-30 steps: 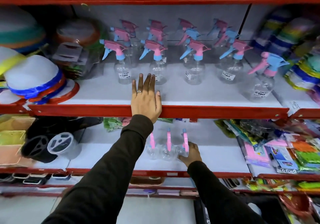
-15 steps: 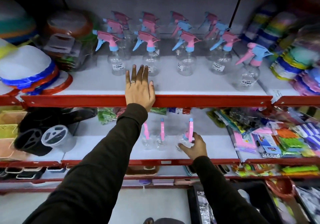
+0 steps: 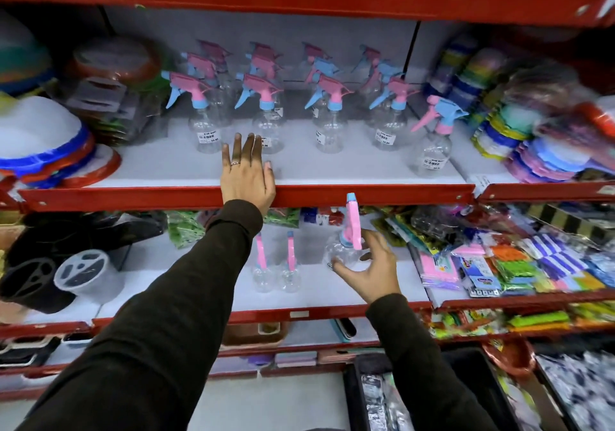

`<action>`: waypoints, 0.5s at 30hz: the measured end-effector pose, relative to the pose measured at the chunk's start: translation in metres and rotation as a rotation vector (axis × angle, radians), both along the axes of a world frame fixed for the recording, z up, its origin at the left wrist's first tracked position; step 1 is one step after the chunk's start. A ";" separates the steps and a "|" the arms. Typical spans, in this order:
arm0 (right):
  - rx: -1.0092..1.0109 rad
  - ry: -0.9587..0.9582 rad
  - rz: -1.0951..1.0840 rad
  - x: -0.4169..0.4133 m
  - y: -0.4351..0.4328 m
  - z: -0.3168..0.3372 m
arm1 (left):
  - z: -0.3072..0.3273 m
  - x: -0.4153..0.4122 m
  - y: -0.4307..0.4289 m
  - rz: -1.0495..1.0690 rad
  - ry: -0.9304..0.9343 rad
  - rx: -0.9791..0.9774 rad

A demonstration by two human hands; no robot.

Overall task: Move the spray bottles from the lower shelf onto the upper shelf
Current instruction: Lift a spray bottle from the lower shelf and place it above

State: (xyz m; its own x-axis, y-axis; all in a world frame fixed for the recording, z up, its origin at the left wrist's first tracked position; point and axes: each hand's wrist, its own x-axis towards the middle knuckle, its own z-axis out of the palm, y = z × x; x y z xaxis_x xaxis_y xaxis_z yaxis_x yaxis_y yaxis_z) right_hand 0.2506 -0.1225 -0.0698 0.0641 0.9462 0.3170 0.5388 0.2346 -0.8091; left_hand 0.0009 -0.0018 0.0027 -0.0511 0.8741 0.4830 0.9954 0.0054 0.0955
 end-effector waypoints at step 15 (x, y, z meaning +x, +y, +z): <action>0.254 0.013 -0.077 -0.005 0.074 0.123 | -0.001 0.000 -0.001 -0.022 -0.035 0.042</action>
State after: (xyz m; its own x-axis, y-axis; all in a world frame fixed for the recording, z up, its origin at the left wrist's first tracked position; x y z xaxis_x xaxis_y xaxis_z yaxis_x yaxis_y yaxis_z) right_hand 0.2451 -0.0486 0.0530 0.1383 0.8284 0.5428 0.5524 0.3904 -0.7365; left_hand 0.0007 -0.0026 0.0021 -0.0496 0.8541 0.5177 0.9913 -0.0212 0.1299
